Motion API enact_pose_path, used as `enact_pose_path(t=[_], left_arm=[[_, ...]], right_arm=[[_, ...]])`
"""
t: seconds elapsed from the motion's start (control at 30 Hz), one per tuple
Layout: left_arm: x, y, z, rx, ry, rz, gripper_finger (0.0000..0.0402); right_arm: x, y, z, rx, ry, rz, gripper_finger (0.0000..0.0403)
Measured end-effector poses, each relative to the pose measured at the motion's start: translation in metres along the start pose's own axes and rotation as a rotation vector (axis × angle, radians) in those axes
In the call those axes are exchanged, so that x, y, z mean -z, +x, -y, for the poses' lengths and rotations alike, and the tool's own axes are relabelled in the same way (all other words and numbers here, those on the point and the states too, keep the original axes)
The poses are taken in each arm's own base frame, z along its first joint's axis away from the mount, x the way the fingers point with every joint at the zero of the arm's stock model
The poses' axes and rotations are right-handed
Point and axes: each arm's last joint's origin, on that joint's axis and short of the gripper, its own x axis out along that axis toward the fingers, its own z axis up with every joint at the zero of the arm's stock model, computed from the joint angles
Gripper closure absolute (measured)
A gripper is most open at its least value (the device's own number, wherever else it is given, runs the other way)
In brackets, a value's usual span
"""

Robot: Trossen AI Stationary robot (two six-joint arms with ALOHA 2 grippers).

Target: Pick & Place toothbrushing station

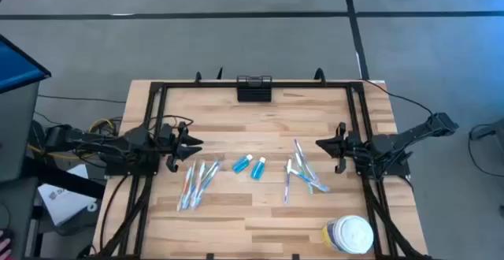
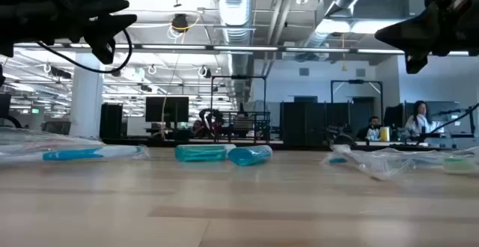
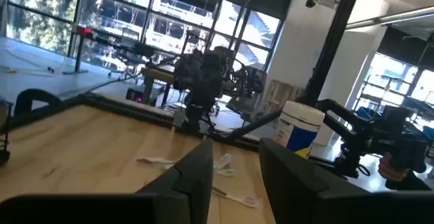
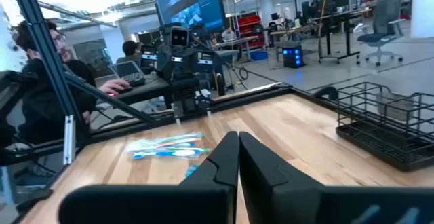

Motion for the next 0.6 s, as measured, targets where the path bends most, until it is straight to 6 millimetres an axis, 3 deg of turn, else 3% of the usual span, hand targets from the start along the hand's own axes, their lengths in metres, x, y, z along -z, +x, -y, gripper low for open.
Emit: enact_pose_path(t=[0.33,0.6], left_arm=[[0.004,0.003,-0.003,-0.068,-0.131,-0.021,0.0288],[0.006,0.012,-0.004,-0.133,-0.188,-0.069,0.0334]], right_arm=[[0.0,0.001,0.002,0.019,0.021,0.004,0.0399],[0.001,0.001,0.001,-0.002,0.06,-0.011,0.0399]])
